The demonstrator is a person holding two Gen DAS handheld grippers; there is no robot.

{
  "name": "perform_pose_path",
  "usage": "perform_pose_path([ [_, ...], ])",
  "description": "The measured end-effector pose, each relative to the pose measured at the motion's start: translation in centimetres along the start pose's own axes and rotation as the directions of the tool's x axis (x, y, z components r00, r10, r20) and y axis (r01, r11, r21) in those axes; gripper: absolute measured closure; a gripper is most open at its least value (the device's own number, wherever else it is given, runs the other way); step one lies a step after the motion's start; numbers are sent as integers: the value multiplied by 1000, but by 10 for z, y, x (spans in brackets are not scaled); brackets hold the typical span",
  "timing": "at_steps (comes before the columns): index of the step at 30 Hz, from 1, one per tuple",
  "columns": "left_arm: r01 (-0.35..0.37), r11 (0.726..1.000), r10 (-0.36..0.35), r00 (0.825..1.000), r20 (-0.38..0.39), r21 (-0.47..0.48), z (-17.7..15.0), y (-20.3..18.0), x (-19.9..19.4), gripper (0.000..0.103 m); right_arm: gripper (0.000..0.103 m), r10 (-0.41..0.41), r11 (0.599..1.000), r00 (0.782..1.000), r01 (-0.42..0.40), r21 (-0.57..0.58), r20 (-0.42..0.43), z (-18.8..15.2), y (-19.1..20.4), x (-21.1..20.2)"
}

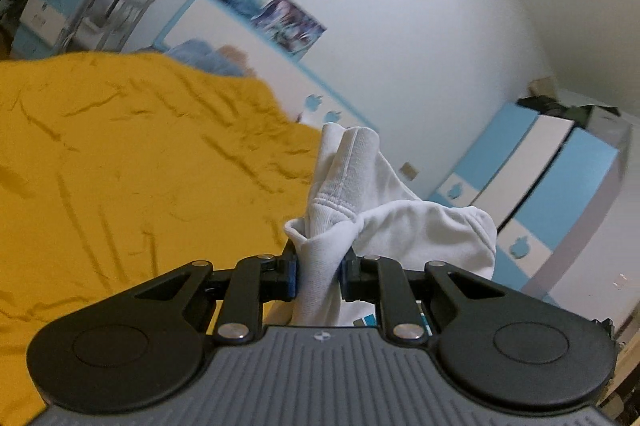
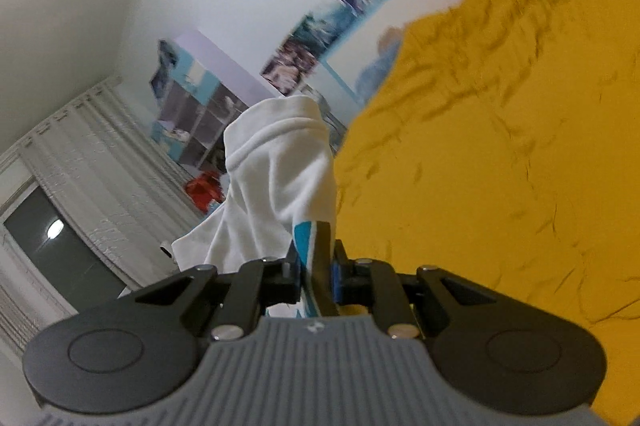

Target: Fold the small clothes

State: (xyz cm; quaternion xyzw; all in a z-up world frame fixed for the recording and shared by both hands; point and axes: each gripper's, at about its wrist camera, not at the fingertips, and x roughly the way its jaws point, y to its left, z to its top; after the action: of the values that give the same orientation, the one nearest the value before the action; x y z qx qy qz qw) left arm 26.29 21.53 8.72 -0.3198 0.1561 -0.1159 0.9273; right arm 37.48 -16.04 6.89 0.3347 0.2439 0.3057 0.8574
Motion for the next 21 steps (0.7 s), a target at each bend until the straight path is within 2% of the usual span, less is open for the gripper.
perform_pose_path([
  [7, 43, 999, -42, 999, -31, 30, -21, -51, -30, 83, 94, -12, 997, 1000, 12, -72, 12, -3, 31, -94],
  [13, 38, 999, -37, 994, -102, 11, -52, -53, -38, 83, 94, -61, 996, 998, 59, -71, -23, -24, 28, -153],
  [16, 11, 1000, -12, 987, -162, -8, -65, -39, -28, 83, 94, -89, 995, 994, 86, -57, -55, -37, 14, -161],
  [21, -59, 997, 46, 968, -245, -46, -77, -2, 10, 83, 94, -147, 989, 980, 148, -6, -132, -54, -24, -132],
])
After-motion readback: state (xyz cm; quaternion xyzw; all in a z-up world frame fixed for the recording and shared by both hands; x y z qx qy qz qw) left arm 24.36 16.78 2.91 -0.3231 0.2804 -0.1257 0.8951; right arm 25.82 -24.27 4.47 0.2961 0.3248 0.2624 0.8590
